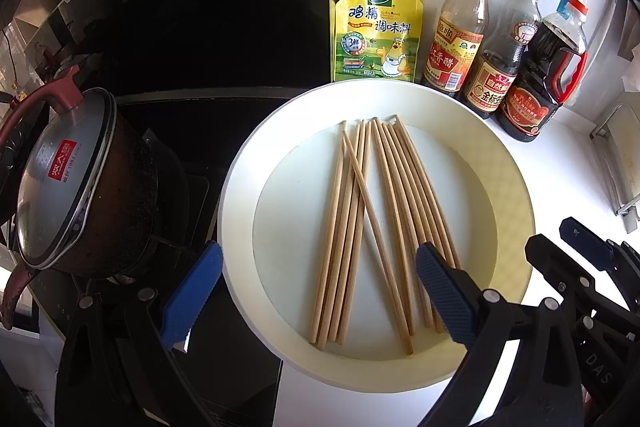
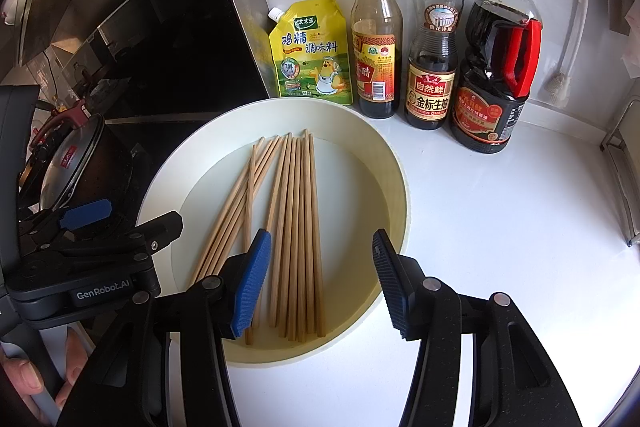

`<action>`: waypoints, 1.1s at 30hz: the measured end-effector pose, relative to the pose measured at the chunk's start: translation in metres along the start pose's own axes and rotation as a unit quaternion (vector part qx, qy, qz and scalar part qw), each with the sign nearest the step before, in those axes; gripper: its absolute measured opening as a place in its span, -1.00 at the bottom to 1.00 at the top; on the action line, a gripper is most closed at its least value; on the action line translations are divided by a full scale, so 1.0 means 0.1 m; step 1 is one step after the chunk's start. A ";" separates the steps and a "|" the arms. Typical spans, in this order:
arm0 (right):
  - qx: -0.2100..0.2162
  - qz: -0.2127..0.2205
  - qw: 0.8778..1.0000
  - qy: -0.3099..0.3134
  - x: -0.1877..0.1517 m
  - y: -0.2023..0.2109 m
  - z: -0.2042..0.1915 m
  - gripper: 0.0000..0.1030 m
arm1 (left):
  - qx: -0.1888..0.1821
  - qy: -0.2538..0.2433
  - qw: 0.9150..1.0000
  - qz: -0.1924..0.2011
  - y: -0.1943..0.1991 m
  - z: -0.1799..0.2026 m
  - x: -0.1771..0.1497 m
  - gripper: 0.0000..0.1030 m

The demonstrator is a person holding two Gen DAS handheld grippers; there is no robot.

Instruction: Organize utensils

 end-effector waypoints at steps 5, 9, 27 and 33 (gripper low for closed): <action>0.000 0.000 1.000 0.000 0.00 0.00 0.00 -0.01 | -0.001 0.000 1.000 -0.003 -0.02 0.01 -0.01 0.85; 0.001 -0.001 1.000 0.000 0.00 -0.01 -0.01 -0.01 | 0.001 -0.001 1.000 -0.005 -0.02 0.01 -0.01 0.85; 0.000 -0.002 1.000 0.000 0.00 -0.02 -0.02 -0.01 | 0.000 -0.004 1.000 -0.004 -0.02 0.03 -0.02 0.85; 0.001 -0.002 1.000 0.000 -0.02 -0.02 -0.02 -0.01 | 0.006 0.002 1.000 -0.006 -0.02 -0.01 -0.02 0.85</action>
Point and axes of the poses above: each gripper's, at about its wrist camera, not at the fingertips, and y roughly against the way its jaws point, z to its right, x to its top, the point moved 5 cm from there along -y, roughly the way its jaws point, and after that the axes turned 12 degrees about z, right-handed, at the moved point
